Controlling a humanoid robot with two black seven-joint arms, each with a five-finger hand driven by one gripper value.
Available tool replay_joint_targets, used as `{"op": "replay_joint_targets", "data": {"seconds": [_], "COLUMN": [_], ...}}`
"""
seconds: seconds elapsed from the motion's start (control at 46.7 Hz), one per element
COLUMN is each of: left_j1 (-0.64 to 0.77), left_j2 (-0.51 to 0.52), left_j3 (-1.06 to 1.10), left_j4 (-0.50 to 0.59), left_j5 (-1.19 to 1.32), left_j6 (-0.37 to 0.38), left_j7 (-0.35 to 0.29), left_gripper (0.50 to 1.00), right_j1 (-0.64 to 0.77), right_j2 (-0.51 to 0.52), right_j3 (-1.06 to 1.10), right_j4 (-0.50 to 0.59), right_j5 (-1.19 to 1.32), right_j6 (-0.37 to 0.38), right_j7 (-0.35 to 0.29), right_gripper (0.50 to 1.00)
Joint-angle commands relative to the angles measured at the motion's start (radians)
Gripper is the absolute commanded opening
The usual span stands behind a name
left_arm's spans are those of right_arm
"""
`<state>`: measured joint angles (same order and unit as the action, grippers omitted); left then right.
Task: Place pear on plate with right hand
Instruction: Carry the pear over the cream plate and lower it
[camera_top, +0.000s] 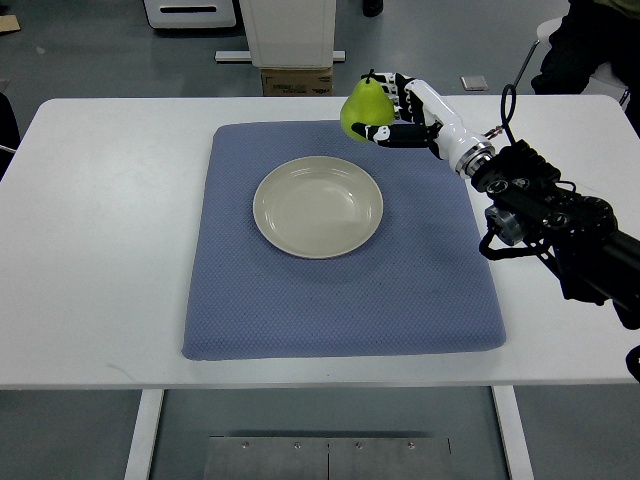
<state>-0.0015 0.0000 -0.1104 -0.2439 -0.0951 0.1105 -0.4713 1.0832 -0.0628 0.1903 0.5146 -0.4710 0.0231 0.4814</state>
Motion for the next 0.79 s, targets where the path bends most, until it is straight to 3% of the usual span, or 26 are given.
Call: {"op": "replay_joint_targets", "data": {"seconds": [0.0,0.193,0.77], "left_j1": [0.0,0.0,0.0], "left_j2": [0.0,0.0,0.0], "left_j3": [0.0,0.0,0.0], "left_j4": [0.0,0.0,0.0], "left_j5": [0.0,0.0,0.0], "left_j6": [0.0,0.0,0.0], "left_j7": [0.0,0.0,0.0], "left_gripper": [1.0,1.0,1.0], "right_j1": [0.003,-0.003,-0.052], "right_j2": [0.015,0.063,0.063], "right_j3": [0.0,-0.002,-0.126], "right_j4": [0.005,0.008,0.012], "right_j5": [0.0,0.0,-0.005], "right_j6": [0.026,0.037,0.07], "right_j7": [0.002,0.002,0.032], "right_gripper": [0.5,0.5,0.5]}}
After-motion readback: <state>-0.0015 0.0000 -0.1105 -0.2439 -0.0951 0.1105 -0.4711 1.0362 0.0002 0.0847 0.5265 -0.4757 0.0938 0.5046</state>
